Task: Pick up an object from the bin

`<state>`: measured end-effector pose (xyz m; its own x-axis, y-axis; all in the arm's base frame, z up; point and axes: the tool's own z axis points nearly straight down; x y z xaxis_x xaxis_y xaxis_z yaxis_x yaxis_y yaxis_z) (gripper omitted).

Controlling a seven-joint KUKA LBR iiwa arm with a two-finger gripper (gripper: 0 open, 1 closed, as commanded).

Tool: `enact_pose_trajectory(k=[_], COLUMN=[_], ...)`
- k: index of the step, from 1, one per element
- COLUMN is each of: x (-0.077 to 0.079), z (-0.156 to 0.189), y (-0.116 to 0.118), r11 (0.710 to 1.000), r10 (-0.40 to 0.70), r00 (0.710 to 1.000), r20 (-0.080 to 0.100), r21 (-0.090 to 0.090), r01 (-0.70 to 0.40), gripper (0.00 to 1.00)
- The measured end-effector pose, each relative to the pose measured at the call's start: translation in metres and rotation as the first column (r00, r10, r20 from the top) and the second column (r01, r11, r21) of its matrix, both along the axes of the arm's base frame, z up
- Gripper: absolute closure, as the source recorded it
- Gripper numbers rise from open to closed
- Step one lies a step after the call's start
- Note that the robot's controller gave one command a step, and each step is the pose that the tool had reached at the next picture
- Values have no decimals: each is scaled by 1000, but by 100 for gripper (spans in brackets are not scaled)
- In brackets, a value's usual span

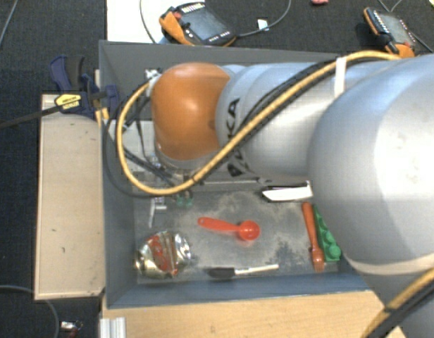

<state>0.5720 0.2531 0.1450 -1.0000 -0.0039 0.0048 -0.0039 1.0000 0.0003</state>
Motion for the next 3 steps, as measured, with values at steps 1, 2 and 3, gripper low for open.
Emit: enact_pose_trajectory(k=[1, 2, 3], x=[2, -58, -77], z=[5, -75, -40], y=[-2, -16, -3], r11=[1000, 916, 903], r10=[-6, 400, 430], r00=[1000, 916, 903], r20=[6, 2, 10], r21=[2, 2, 0], r01=[6, -400, -430], gripper=[0, 0, 0])
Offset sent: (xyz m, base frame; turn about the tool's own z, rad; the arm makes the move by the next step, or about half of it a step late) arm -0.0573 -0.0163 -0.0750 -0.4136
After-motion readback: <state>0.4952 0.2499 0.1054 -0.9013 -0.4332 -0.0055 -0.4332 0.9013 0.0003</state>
